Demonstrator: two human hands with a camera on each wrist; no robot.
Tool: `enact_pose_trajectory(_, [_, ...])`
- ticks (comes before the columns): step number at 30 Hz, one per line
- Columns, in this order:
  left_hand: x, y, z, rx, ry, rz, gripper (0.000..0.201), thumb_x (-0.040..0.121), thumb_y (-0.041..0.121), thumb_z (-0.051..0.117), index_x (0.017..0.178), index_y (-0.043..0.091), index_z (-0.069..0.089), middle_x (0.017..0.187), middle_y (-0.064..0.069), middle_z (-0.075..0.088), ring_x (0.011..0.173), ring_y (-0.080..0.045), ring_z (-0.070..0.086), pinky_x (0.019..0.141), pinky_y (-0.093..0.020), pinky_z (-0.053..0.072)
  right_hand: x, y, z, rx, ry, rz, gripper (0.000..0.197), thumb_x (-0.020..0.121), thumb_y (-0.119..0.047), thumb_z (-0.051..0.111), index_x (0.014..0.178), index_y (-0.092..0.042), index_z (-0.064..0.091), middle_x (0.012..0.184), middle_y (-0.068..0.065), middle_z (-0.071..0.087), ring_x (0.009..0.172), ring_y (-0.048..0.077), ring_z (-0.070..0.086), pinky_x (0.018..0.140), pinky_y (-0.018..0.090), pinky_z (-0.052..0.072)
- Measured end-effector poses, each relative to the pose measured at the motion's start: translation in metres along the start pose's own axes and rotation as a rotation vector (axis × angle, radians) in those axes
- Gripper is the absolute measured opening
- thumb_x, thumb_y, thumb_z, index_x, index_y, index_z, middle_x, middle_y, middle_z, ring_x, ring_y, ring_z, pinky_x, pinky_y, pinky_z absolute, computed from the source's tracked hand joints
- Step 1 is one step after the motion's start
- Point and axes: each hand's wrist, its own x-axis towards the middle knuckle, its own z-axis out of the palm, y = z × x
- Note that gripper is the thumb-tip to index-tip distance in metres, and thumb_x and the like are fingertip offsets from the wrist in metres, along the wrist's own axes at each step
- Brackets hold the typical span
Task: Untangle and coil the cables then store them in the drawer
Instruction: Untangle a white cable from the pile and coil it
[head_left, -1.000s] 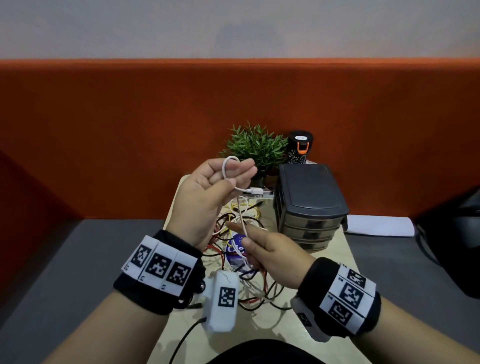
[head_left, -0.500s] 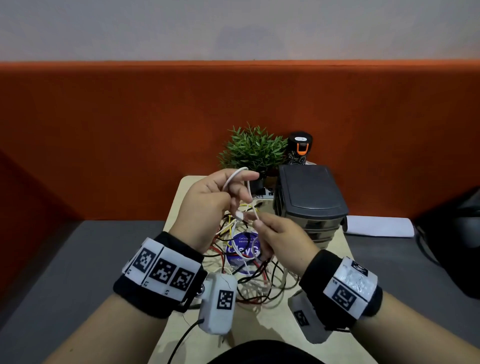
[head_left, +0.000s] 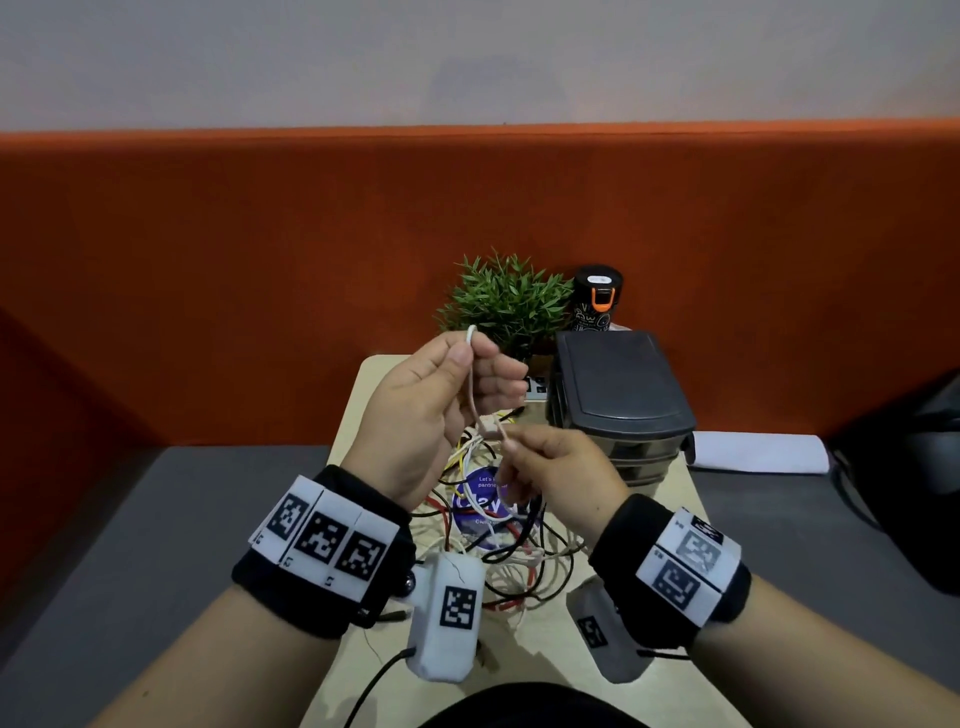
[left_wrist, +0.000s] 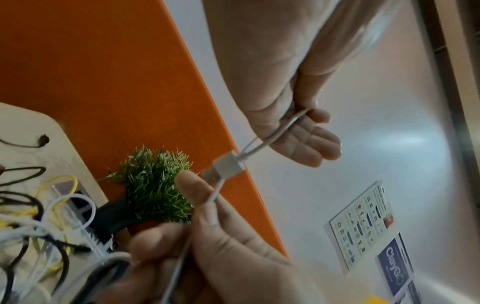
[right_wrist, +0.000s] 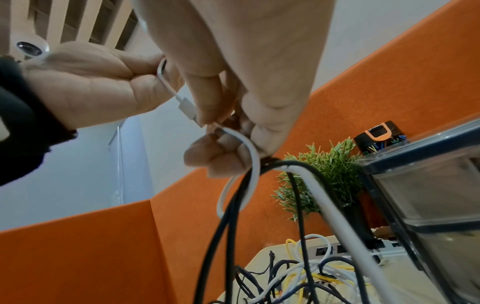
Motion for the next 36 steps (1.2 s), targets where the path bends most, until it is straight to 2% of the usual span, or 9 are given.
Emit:
enact_pose_trajectory(5, [0.003, 0.005, -0.002, -0.314, 0.026, -0.062, 0.031, 0.103, 0.017, 0.024, 0.088, 0.009, 0.05, 0.081, -0.008, 0.071, 0.075, -0.017, 0.07, 0.077, -0.031, 0.058, -0.001, 0.0, 0.002, -0.041, -0.076, 0.051, 0.031, 0.1, -0.005, 0.042, 0.113, -0.024, 0.062, 0.07, 0.005, 0.06, 0.059, 0.017, 0.056, 0.059, 0.019, 0.045])
enact_pose_trajectory(10, [0.006, 0.007, -0.007, -0.439, 0.075, -0.086, 0.03, 0.102, 0.017, 0.025, 0.088, 0.009, 0.051, 0.078, -0.006, 0.071, 0.074, -0.015, 0.07, 0.079, -0.031, 0.058, 0.001, -0.002, -0.004, -0.178, -0.042, 0.055, 0.027, 0.099, -0.016, 0.048, 0.113, -0.028, 0.067, 0.072, 0.006, 0.062, 0.065, 0.02, 0.057, 0.065, 0.029, 0.046])
enact_pose_trajectory(14, [0.009, -0.003, -0.015, -0.202, 0.09, -0.023, 0.029, 0.102, 0.017, 0.025, 0.087, 0.011, 0.049, 0.084, -0.005, 0.071, 0.086, -0.018, 0.069, 0.091, -0.031, 0.053, -0.009, -0.011, 0.003, -0.207, -0.172, 0.021, 0.025, 0.099, -0.015, 0.048, 0.109, -0.029, 0.067, 0.066, 0.001, 0.058, 0.056, 0.015, 0.054, 0.059, 0.025, 0.047])
enact_pose_trajectory(20, [0.003, -0.012, -0.017, 0.41, 0.027, 0.149, 0.026, 0.101, 0.011, 0.033, 0.088, 0.005, 0.054, 0.083, -0.005, 0.07, 0.083, -0.022, 0.067, 0.083, -0.029, 0.053, -0.014, -0.03, -0.008, -0.389, -0.109, -0.145, 0.017, 0.097, -0.022, 0.051, 0.095, -0.027, 0.067, 0.069, -0.003, 0.056, 0.061, 0.01, 0.048, 0.059, 0.028, 0.039])
enact_pose_trajectory(22, [0.001, -0.011, -0.015, 0.665, -0.023, 0.196, 0.024, 0.099, 0.012, 0.038, 0.089, 0.006, 0.059, 0.082, 0.001, 0.068, 0.082, -0.012, 0.065, 0.078, -0.018, 0.049, -0.016, -0.035, -0.009, -0.452, -0.113, -0.206, 0.016, 0.097, -0.022, 0.05, 0.098, -0.018, 0.065, 0.078, 0.0, 0.061, 0.07, 0.015, 0.052, 0.065, 0.032, 0.043])
enact_pose_trajectory(24, [0.0, -0.01, -0.012, 0.915, -0.072, 0.248, 0.021, 0.099, 0.013, 0.041, 0.09, 0.011, 0.06, 0.08, 0.004, 0.063, 0.076, -0.007, 0.059, 0.067, -0.01, 0.043, -0.017, -0.039, -0.009, -0.453, -0.087, -0.268, 0.016, 0.098, -0.024, 0.049, 0.092, -0.017, 0.062, 0.068, -0.01, 0.057, 0.064, 0.009, 0.048, 0.06, 0.028, 0.04])
enact_pose_trajectory(27, [0.0, -0.013, -0.013, 1.203, -0.121, 0.322, 0.021, 0.097, 0.025, 0.037, 0.094, 0.016, 0.055, 0.077, 0.005, 0.058, 0.07, -0.009, 0.051, 0.06, -0.025, 0.041, -0.017, -0.042, -0.012, -0.384, 0.021, -0.317, 0.022, 0.095, -0.029, 0.052, 0.074, -0.028, 0.055, 0.055, -0.016, 0.05, 0.054, 0.004, 0.043, 0.054, 0.021, 0.035])
enact_pose_trajectory(33, [-0.008, -0.02, -0.021, 1.03, -0.186, 0.152, 0.031, 0.095, 0.04, 0.036, 0.074, 0.022, 0.052, 0.064, 0.008, 0.049, 0.061, -0.006, 0.044, 0.058, -0.027, 0.033, -0.006, -0.051, -0.03, -0.277, 0.118, -0.382, 0.018, 0.088, -0.032, 0.062, 0.072, -0.023, 0.061, 0.063, 0.001, 0.05, 0.059, 0.01, 0.043, 0.056, 0.025, 0.036])
enact_pose_trajectory(36, [-0.011, -0.019, -0.025, 0.89, -0.227, 0.114, 0.037, 0.088, 0.049, 0.042, 0.073, 0.021, 0.06, 0.07, -0.005, 0.054, 0.064, -0.011, 0.047, 0.062, -0.03, 0.036, 0.0, -0.053, -0.04, -0.105, 0.073, -0.392, 0.011, 0.079, -0.029, 0.071, 0.078, -0.026, 0.06, 0.061, 0.003, 0.04, 0.056, 0.013, 0.035, 0.052, 0.021, 0.031])
